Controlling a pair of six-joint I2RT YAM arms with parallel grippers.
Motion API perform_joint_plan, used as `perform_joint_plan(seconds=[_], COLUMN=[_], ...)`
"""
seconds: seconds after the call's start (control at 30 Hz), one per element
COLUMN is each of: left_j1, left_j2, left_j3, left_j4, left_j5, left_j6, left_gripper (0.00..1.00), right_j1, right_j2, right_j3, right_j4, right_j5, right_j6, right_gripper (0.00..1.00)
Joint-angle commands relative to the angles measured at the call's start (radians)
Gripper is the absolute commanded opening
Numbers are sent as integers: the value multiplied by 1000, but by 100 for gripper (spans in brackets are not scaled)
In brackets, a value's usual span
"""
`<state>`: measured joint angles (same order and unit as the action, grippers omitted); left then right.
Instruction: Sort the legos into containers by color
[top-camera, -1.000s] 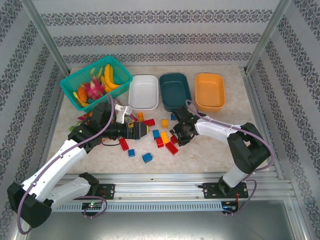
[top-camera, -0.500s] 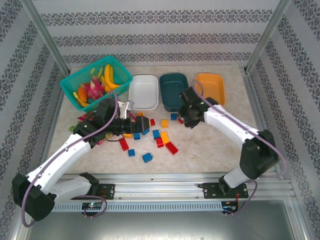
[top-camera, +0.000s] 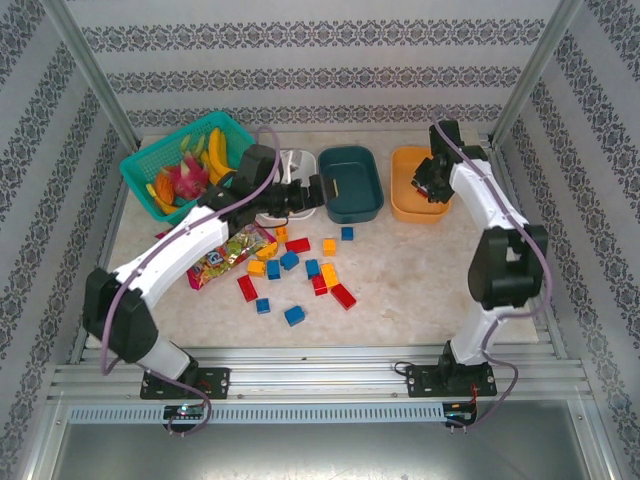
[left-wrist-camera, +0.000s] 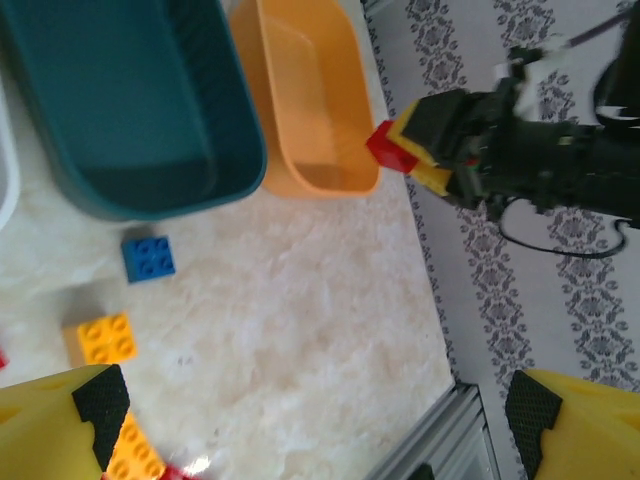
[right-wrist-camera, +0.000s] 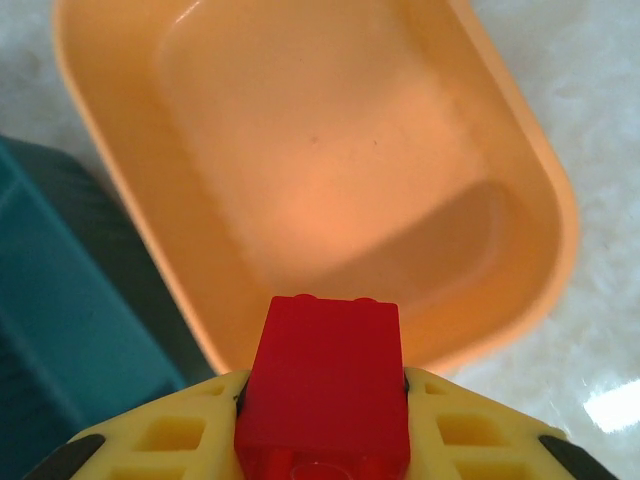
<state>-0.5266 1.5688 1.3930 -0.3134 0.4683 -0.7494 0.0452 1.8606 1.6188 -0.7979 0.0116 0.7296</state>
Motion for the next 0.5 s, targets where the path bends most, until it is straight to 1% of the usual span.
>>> perform_joint_plan(seconds=[0.0,0.17,0.3,0.37,0.47], left_j1=[-16,-18,-20,-20,-20], left_j2=[90,205,247,251,244], left_j3=[102,209,255,259,255], left_j4=[-6,-41,-73,-84,-120], left_j5=[-7,9,-6,-16,-45], left_j6=[-5,-18,-21,-21,-20], left_gripper=[99,97,97,97,96], right_j1=[-27,-49,-51,-51,-52], right_j2=[117,281,384,415,423], right_j3=[99,226,344,381,409], right_j4=[-69,-116,-199,-225,-235], right_j5=[-46,-77,-74,-73,-74], right_j6=[-42,-14,-9,-10,-15], right_gripper=[28,29,35,40,52])
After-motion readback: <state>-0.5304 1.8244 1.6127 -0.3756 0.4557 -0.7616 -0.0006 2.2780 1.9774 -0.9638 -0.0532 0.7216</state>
